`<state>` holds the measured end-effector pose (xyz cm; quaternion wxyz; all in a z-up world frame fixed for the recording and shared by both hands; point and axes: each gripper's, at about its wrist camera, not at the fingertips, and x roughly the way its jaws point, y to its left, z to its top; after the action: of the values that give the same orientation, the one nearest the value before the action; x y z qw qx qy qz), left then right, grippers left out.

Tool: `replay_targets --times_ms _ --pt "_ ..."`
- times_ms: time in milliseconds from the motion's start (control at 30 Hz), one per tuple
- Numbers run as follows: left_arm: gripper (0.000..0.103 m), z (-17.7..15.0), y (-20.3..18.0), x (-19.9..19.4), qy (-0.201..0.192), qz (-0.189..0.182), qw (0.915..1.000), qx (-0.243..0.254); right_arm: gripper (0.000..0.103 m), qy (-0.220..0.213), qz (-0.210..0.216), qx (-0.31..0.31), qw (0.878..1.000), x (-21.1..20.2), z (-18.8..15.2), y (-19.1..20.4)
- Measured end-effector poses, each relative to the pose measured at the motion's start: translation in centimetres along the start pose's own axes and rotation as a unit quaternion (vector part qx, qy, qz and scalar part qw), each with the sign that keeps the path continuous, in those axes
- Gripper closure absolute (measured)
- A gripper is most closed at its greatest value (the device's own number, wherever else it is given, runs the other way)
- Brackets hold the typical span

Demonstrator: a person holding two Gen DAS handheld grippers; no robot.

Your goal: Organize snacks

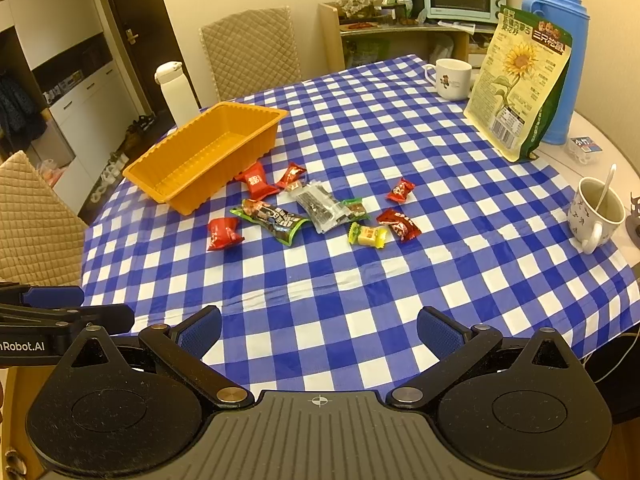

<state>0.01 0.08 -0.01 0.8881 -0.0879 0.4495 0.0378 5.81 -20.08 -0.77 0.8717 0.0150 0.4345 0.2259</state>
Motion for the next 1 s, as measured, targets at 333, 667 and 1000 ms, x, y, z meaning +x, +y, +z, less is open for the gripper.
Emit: replay_targets --times_ms 333,667,1000 --pt "0.023 0.0 0.0 0.0 0.0 0.0 1.0 0.0 0.0 0.0 -0.001 0.0 1.0 0.2 0.1 0.1" --pt "0.023 1.0 0.4 0.8 0.002 0.0 1.0 -0.001 0.0 0.0 -0.001 -0.001 1.0 0.6 0.4 0.2" --pt "0.023 1.2 1.4 1.3 0.003 -0.001 1.0 -0.003 0.0 0.002 -0.001 -0.003 1.0 0.9 0.7 0.4"
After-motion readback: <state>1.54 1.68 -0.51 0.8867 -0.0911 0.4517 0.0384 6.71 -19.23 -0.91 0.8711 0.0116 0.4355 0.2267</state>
